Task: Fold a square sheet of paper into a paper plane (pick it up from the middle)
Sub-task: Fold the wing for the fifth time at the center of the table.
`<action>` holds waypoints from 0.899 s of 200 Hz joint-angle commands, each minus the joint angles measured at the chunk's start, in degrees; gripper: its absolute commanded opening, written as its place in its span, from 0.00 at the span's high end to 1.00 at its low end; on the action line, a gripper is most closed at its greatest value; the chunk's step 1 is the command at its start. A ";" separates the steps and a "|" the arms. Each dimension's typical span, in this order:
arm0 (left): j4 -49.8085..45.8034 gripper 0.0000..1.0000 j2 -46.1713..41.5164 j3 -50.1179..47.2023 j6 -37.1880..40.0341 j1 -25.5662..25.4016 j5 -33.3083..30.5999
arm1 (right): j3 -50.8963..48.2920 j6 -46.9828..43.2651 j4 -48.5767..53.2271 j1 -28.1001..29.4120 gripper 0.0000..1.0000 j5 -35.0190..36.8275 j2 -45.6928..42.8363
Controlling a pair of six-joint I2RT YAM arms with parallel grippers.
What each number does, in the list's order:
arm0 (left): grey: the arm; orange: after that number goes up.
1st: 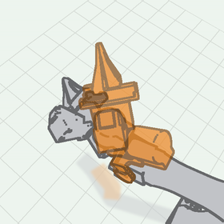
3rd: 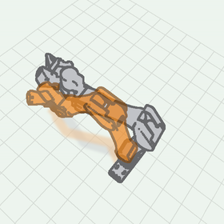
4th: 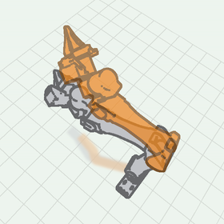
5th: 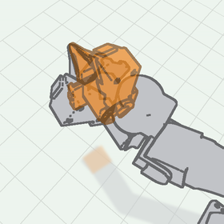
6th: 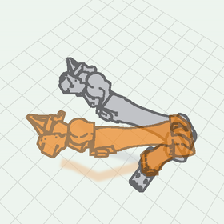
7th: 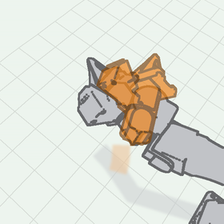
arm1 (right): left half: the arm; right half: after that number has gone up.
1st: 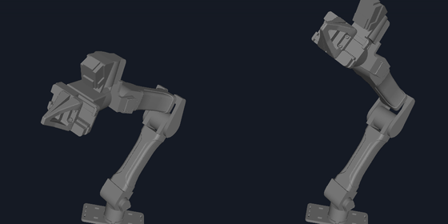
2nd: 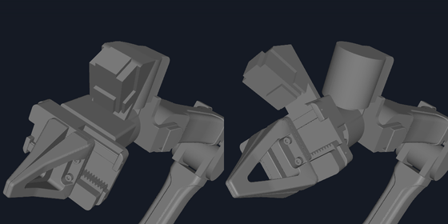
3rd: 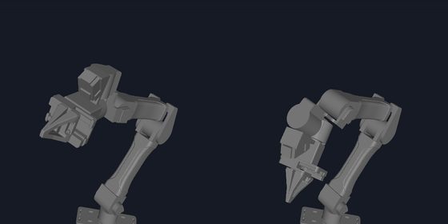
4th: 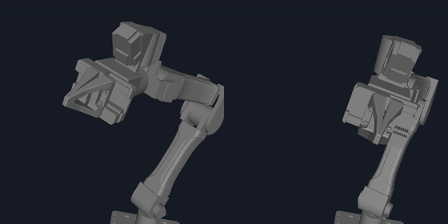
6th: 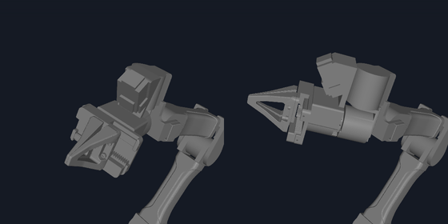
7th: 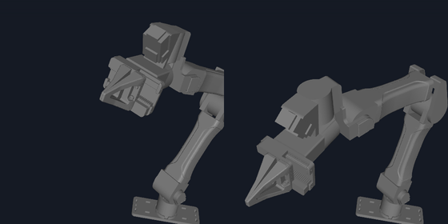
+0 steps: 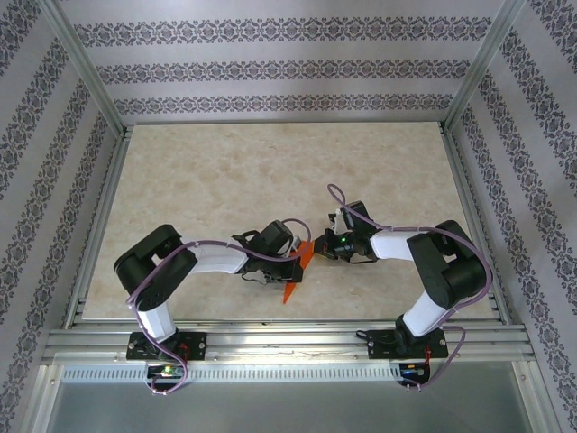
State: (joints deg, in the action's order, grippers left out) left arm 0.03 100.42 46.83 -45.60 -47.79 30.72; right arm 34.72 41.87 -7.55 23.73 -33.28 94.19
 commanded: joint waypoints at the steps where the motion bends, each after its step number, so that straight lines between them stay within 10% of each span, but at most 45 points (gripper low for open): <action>1: -4.61 0.94 -1.71 -3.22 0.37 -1.68 -0.90 | -1.67 -0.47 1.66 -0.26 1.00 3.48 2.75; 107: -1.44 0.90 -20.90 -12.35 -2.25 -1.89 -2.53 | -0.69 -1.06 0.62 0.08 1.00 0.93 1.73; 180: -3.44 0.87 -22.22 -9.66 -2.75 7.36 -8.54 | 2.19 -1.26 2.36 0.44 1.00 -1.78 -2.27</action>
State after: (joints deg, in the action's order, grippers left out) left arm -1.41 76.79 35.62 -47.59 -42.61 24.34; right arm 35.64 41.65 -6.46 23.62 -34.11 93.97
